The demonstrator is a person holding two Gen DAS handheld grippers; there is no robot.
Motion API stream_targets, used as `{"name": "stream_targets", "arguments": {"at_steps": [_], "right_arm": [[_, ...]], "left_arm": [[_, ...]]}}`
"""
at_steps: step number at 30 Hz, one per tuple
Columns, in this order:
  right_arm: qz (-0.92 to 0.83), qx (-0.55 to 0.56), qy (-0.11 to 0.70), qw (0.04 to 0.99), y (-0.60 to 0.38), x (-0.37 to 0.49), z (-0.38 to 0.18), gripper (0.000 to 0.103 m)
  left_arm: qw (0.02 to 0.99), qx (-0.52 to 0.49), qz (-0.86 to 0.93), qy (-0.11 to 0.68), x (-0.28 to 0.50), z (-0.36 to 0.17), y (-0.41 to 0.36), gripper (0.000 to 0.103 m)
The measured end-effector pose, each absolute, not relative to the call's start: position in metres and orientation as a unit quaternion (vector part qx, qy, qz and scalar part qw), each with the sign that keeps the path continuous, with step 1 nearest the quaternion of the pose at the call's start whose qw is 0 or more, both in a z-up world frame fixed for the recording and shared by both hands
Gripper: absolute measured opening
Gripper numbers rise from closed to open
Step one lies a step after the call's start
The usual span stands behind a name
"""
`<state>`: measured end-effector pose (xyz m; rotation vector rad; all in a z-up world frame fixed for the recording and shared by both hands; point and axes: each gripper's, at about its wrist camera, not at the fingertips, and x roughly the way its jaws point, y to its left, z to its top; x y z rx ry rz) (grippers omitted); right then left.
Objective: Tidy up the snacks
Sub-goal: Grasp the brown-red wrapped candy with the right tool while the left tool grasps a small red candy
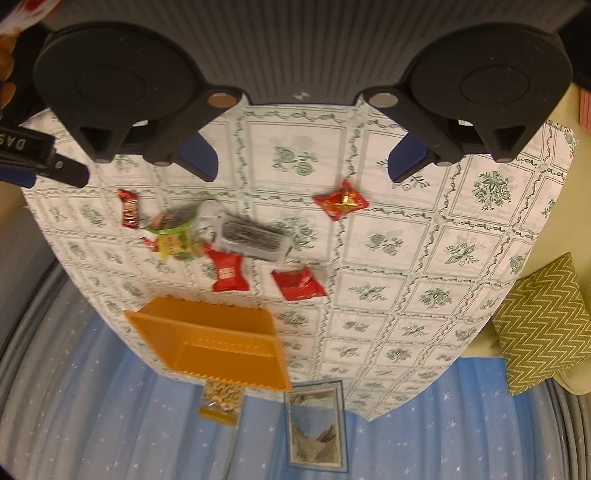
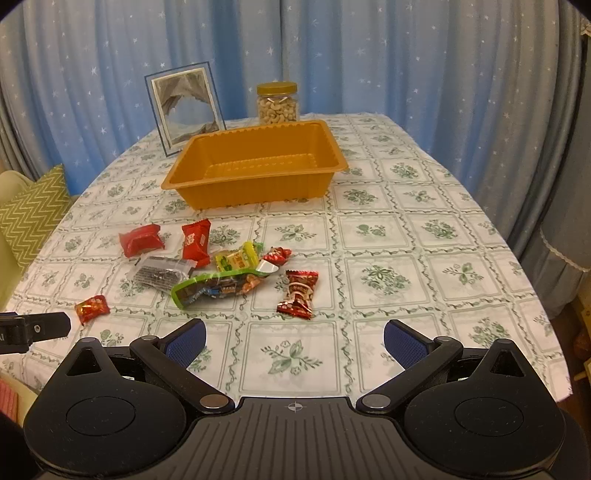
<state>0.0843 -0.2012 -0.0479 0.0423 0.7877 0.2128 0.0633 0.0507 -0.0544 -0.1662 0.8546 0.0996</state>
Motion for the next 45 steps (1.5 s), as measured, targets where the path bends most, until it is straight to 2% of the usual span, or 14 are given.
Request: {"name": "stream_targets", "arguments": {"at_steps": [4, 7, 9, 12, 23, 29, 31, 35, 39, 45], "right_arm": [[0.105, 0.022, 0.385, 0.917, -0.199, 0.096, -0.058, 0.102], [0.107, 0.025, 0.392, 0.913, -0.198, 0.106, -0.066, 0.089], [0.107, 0.027, 0.397, 0.911, -0.197, 0.112, -0.071, 0.088], [0.106, 0.023, 0.399, 0.911, -0.194, 0.119, -0.077, 0.086], [0.097, 0.019, 0.417, 0.903, -0.187, 0.138, -0.098, 0.084], [0.093, 0.017, 0.421, 0.902, -0.187, 0.146, -0.105, 0.084], [0.094, 0.018, 0.417, 0.904, -0.188, 0.148, -0.105, 0.082], [0.095, 0.021, 0.415, 0.905, -0.190, 0.153, -0.107, 0.072], [0.090, 0.022, 0.406, 0.909, -0.190, 0.159, -0.108, 0.067], [0.090, 0.022, 0.407, 0.909, -0.189, 0.170, -0.112, 0.048]], "left_arm": [[0.903, -0.066, 0.056, 0.421, 0.075, -0.067, 0.060, 0.094], [0.903, -0.039, 0.050, 0.426, 0.086, -0.076, 0.066, 0.091], [0.903, -0.009, 0.041, 0.429, 0.095, -0.083, 0.069, 0.090], [0.901, 0.036, 0.010, 0.432, 0.107, -0.093, 0.070, 0.083], [0.888, 0.097, -0.077, 0.443, 0.132, -0.117, 0.074, 0.041], [0.883, 0.088, -0.092, 0.451, 0.136, -0.117, 0.077, 0.028], [0.883, 0.093, -0.093, 0.451, 0.136, -0.117, 0.075, 0.028], [0.883, 0.098, -0.093, 0.449, 0.135, -0.118, 0.069, 0.027], [0.885, 0.103, -0.094, 0.445, 0.138, -0.118, 0.064, 0.028], [0.890, 0.111, -0.090, 0.433, 0.139, -0.120, 0.062, 0.032]]}}
